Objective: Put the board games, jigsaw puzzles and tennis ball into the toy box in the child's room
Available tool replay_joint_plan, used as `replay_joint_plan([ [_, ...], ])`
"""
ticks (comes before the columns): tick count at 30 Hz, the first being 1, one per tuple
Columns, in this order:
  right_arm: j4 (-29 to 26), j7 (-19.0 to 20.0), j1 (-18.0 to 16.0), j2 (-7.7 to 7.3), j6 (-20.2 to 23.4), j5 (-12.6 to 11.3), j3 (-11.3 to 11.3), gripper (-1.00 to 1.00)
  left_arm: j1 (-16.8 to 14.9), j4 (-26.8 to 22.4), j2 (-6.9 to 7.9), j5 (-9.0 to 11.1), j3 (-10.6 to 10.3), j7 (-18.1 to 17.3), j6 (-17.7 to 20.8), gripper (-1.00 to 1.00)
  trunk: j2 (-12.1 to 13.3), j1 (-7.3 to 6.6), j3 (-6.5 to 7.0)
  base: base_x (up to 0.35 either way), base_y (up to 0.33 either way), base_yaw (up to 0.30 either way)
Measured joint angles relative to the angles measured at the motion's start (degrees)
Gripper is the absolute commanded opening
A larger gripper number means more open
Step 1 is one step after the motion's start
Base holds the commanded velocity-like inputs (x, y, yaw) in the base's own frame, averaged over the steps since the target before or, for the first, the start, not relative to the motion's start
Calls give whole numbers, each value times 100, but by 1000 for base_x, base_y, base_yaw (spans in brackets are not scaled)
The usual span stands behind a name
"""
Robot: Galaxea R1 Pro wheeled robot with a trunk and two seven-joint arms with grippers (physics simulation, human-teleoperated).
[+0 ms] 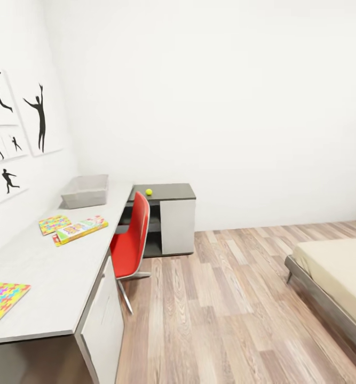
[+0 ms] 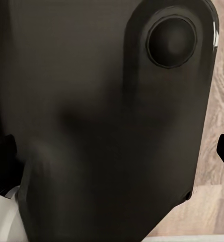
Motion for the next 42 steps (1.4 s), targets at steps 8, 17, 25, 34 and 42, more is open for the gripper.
replay_joint_plan([
  [8,0,0,0,-7,0,-17,-7,100,-2,0,0,0,0,1,0,100,0,0,0,0,0,-276],
  [17,0,0,0,-24,0,-31,-16,100,2,0,0,0,0,1,0,100,0,0,0,0,0,-276],
  [25,0,0,0,-25,0,-34,-16,100,3,0,0,0,0,1,0,100,0,0,0,0,0,-276],
  [34,0,0,0,-8,0,-40,-16,100,2,0,0,0,0,1,0,100,0,0,0,0,0,-276],
  [42,0,0,0,-8,0,-40,-22,100,-2,0,0,0,0,1,0,100,0,0,0,0,0,-256],
])
